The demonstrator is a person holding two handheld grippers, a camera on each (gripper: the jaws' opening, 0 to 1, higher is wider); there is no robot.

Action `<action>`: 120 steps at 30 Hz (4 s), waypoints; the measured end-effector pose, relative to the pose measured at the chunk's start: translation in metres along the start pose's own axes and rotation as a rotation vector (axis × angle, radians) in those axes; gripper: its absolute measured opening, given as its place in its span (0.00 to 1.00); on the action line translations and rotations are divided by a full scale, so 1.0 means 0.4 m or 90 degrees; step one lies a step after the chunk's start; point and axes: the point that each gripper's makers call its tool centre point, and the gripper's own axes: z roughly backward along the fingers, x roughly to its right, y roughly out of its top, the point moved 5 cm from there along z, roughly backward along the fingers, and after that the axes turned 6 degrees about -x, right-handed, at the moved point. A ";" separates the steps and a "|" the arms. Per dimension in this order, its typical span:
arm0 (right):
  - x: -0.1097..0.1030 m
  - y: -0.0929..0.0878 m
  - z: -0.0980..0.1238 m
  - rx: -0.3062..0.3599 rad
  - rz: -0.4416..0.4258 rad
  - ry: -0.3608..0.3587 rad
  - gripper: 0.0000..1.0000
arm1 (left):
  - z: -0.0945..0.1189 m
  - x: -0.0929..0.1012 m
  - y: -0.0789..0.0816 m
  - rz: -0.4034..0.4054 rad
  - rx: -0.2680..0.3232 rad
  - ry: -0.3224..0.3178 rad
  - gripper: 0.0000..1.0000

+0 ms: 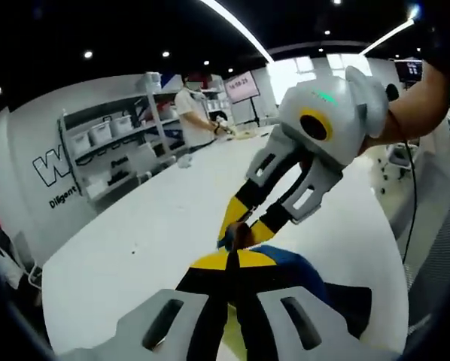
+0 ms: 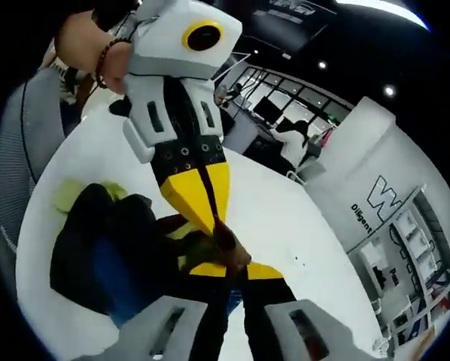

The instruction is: Fold the garment on the visible template until the final outline fits inside the template.

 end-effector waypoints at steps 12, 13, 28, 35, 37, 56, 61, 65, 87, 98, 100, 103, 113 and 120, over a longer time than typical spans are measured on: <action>0.062 0.052 0.027 0.032 -0.109 -0.063 0.00 | 0.007 0.001 -0.144 0.186 -0.093 0.052 0.32; 0.062 0.056 0.028 0.032 -0.106 -0.065 0.00 | 0.004 0.002 -0.159 0.212 -0.102 0.059 0.31; 0.071 0.055 0.052 0.055 -0.153 -0.073 0.00 | -0.039 0.050 -0.199 0.322 -0.085 0.000 0.02; 0.083 0.022 0.068 0.056 -0.200 -0.088 0.00 | 0.001 0.023 -0.188 0.329 -0.067 0.025 0.00; 0.085 0.012 0.074 0.059 -0.229 -0.092 0.00 | 0.021 0.002 -0.180 0.337 -0.054 0.043 0.00; 0.121 0.042 0.043 0.063 -0.231 -0.084 0.00 | 0.122 -0.223 -0.067 0.282 -0.018 0.168 0.00; 0.146 0.029 0.013 0.057 -0.281 -0.085 0.00 | 0.086 -0.266 -0.066 0.264 -0.043 0.180 0.00; 0.162 0.008 -0.015 0.052 -0.355 -0.084 0.00 | 0.055 -0.281 -0.082 0.266 -0.063 0.182 0.00; 0.225 -0.117 -0.207 -0.006 -0.435 -0.106 0.00 | -0.098 -0.348 -0.208 0.396 -0.127 0.180 0.01; 0.203 -0.181 -0.312 -0.076 -0.452 -0.088 0.00 | -0.170 -0.361 -0.300 0.394 -0.191 0.211 0.01; 0.197 -0.199 -0.321 -0.112 -0.403 -0.089 0.00 | -0.184 -0.351 -0.327 0.430 -0.207 0.206 0.01; 0.192 -0.198 -0.331 -0.115 -0.386 -0.089 0.00 | -0.192 -0.354 -0.341 0.440 -0.209 0.213 0.01; 0.203 -0.191 -0.352 -0.147 -0.323 -0.085 0.00 | -0.218 -0.348 -0.376 0.457 -0.230 0.219 0.00; 0.187 -0.203 -0.344 -0.155 -0.354 -0.097 0.18 | -0.201 -0.344 -0.366 0.389 -0.238 0.217 0.04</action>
